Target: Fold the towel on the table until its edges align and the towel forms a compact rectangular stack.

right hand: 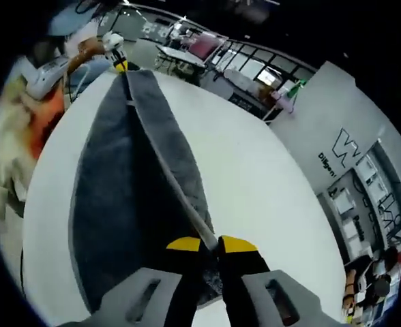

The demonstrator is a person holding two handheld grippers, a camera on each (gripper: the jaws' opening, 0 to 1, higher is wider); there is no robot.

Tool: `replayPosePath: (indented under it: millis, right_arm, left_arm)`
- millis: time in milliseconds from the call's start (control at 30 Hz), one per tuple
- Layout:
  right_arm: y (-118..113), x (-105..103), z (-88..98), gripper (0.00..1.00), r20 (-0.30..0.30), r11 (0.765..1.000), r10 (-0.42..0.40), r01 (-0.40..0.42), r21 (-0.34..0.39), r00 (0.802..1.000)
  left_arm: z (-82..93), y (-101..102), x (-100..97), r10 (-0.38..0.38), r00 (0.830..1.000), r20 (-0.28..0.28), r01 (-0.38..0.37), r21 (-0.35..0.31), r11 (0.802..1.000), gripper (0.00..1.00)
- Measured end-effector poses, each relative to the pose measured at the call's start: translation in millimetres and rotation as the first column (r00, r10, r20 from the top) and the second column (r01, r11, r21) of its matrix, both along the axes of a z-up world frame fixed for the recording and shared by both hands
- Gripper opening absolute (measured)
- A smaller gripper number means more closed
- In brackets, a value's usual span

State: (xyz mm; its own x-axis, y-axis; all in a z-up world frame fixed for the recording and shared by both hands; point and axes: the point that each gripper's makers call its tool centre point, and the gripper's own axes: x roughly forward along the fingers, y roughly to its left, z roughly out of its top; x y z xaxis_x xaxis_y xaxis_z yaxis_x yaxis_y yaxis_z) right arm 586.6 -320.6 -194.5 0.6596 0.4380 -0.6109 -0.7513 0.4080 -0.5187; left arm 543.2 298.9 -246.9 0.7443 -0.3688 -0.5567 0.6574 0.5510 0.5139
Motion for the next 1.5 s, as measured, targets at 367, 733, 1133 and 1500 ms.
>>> replayPosePath:
  millis: [367,733,1133,1500]
  right_arm:
    - [6,-52,-25.2,0.04,-0.080,0.999,0.047,-0.047,0.013,0.996]
    - [18,-88,-32.9,0.05,-0.114,0.991,0.133,-0.130,0.028,0.985]
    - [19,-112,-35.6,0.03,-0.108,0.982,0.174,-0.165,0.093,0.979]
    - [29,-126,-69.3,0.04,-0.205,0.977,0.196,-0.172,0.129,0.959]
  left_arm:
    - [17.0,19,6.9,0.040,0.997,0.069,-0.043,0.035,0.998,0.02]
    - [31.9,42,6.4,0.090,0.985,0.146,-0.090,-0.005,0.996,0.02]
    - [30.6,48,-6.2,0.081,0.983,0.163,-0.074,-0.050,0.996,0.02]
    - [-5.3,46,-22.7,0.048,0.998,0.039,-0.048,-0.019,0.999,0.02]
